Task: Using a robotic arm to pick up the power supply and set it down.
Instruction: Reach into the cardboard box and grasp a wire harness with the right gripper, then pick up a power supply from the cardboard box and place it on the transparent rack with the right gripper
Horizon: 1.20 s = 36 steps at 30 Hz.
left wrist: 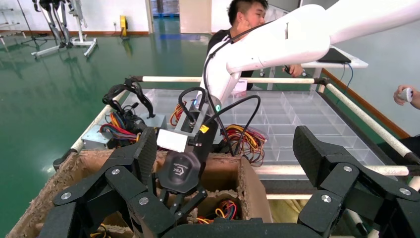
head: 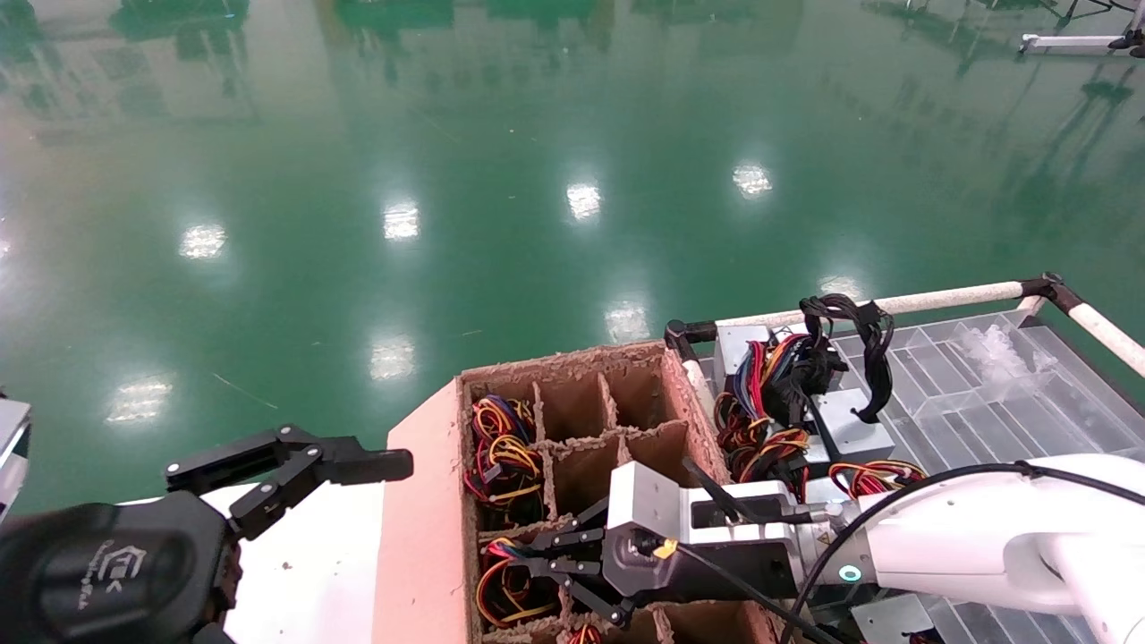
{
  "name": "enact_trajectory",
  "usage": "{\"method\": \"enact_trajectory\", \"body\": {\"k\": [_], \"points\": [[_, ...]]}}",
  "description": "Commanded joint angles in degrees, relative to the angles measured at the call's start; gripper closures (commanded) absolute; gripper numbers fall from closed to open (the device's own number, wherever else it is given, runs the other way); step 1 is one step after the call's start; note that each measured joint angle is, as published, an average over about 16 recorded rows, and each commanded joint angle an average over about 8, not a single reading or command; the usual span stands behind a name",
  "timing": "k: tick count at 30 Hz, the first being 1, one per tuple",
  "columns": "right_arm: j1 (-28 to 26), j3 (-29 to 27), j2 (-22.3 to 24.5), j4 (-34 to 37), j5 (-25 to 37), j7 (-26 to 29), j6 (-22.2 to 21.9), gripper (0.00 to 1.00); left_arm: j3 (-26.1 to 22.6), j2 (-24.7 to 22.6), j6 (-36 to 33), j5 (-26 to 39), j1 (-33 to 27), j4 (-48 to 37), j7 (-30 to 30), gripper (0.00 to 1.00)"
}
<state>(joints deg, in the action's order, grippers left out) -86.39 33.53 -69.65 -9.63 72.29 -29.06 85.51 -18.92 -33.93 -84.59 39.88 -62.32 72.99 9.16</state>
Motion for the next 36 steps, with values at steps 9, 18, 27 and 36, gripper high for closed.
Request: {"method": "enact_trajectory", "body": {"k": [9,18,27,36], "points": [[-1.49,-1.32,1.94,1.06,-2.07,-0.60,3.25,1.00,-0.01,0.01,0.01,-0.01,0.00,0.00,-0.01,0.00],[-1.40,-4.18,6.70,-4.54,-9.43,2.62,6.04,1.00,-0.03,0.01,0.01,-0.02,-0.01,0.00,-0.01,0.00],[1.41,-6.38,17.31,-22.59,-22.80,10.43,5.79,1.00,-0.04,0.02,0.02,-0.03,-0.01,0.00,-0.02,0.00],[1.26,-9.13,29.59,-33.88,-32.05,15.55,4.90,1.00,-0.05,0.02,0.02,-0.03,-0.01,0.00,-0.02,0.00]]}}
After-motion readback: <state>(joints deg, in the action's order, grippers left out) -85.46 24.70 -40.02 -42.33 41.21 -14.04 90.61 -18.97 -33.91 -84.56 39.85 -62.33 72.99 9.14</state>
